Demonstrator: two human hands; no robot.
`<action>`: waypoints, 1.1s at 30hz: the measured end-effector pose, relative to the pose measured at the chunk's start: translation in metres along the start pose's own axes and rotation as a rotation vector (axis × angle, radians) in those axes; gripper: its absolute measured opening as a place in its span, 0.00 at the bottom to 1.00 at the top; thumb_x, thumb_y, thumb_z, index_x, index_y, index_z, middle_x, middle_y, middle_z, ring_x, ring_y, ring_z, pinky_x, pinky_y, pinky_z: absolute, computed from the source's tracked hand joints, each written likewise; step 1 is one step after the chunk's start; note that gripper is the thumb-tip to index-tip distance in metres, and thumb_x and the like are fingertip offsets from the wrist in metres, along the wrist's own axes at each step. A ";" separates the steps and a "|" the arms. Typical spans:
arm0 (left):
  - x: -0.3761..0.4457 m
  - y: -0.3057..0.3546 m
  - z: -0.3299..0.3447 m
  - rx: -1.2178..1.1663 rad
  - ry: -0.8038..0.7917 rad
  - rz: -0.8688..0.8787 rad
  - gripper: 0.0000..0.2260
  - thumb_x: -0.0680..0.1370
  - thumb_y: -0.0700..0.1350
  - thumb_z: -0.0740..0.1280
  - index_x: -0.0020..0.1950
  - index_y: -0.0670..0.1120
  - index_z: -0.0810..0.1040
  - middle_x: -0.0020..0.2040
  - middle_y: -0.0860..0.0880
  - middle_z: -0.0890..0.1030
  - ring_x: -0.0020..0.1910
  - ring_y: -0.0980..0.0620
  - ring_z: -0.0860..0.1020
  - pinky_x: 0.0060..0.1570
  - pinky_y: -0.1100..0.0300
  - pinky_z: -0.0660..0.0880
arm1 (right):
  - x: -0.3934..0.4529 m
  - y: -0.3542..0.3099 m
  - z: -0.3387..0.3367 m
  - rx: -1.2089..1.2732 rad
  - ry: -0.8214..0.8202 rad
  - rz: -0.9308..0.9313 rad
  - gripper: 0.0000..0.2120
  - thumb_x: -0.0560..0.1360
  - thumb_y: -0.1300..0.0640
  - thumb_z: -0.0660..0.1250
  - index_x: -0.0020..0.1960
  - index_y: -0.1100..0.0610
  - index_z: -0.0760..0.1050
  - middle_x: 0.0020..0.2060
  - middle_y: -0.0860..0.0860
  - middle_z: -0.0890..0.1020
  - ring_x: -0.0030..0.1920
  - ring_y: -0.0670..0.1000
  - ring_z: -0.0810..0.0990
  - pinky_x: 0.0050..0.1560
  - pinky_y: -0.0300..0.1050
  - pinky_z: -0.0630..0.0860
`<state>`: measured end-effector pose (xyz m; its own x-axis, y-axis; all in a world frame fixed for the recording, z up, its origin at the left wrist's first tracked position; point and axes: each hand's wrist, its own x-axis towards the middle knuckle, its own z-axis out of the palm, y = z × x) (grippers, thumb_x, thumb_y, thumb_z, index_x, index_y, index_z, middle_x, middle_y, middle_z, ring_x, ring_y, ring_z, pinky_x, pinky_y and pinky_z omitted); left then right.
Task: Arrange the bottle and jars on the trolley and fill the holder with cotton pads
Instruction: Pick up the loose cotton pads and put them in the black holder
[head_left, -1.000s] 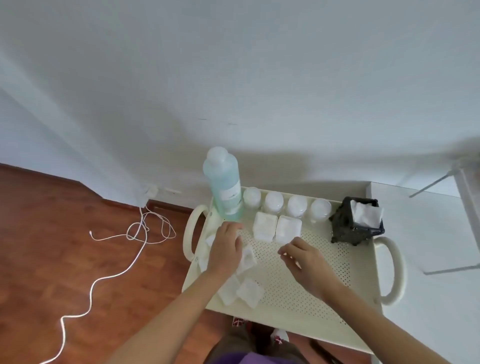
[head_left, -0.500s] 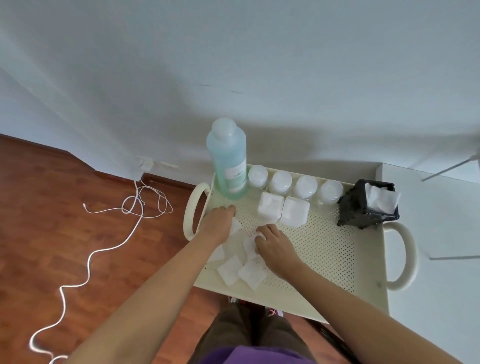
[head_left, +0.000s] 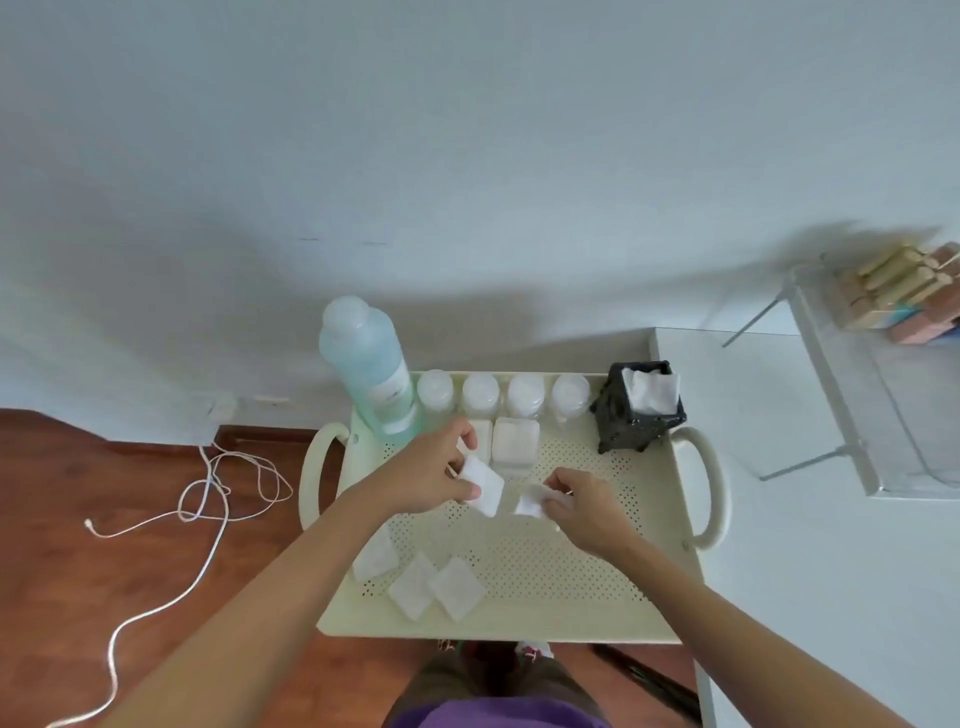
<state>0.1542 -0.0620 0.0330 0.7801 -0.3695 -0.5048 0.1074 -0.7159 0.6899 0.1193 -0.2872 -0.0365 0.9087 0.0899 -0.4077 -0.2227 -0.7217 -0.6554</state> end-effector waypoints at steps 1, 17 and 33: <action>0.004 0.015 -0.002 -0.003 0.004 0.048 0.17 0.72 0.41 0.72 0.52 0.50 0.66 0.47 0.46 0.79 0.36 0.51 0.80 0.40 0.55 0.76 | -0.006 0.001 -0.015 0.081 0.058 0.038 0.03 0.74 0.62 0.64 0.41 0.59 0.75 0.36 0.52 0.79 0.36 0.51 0.75 0.34 0.41 0.69; 0.151 0.157 0.040 0.157 0.051 0.392 0.14 0.74 0.32 0.62 0.47 0.49 0.82 0.49 0.50 0.83 0.51 0.50 0.80 0.54 0.54 0.76 | -0.038 0.013 -0.154 0.565 0.710 0.135 0.06 0.74 0.60 0.67 0.42 0.51 0.81 0.40 0.49 0.84 0.40 0.52 0.81 0.45 0.48 0.78; 0.146 0.121 0.076 0.194 0.496 0.364 0.11 0.72 0.46 0.71 0.54 0.51 0.82 0.52 0.49 0.73 0.55 0.50 0.71 0.53 0.57 0.72 | 0.032 0.026 -0.133 0.063 0.515 0.033 0.14 0.74 0.62 0.67 0.58 0.51 0.81 0.54 0.53 0.70 0.59 0.53 0.68 0.56 0.38 0.61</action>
<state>0.2344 -0.2470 0.0033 0.9428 -0.3247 0.0756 -0.2951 -0.7075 0.6421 0.1898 -0.3944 0.0185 0.9532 -0.2931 -0.0736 -0.2607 -0.6744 -0.6908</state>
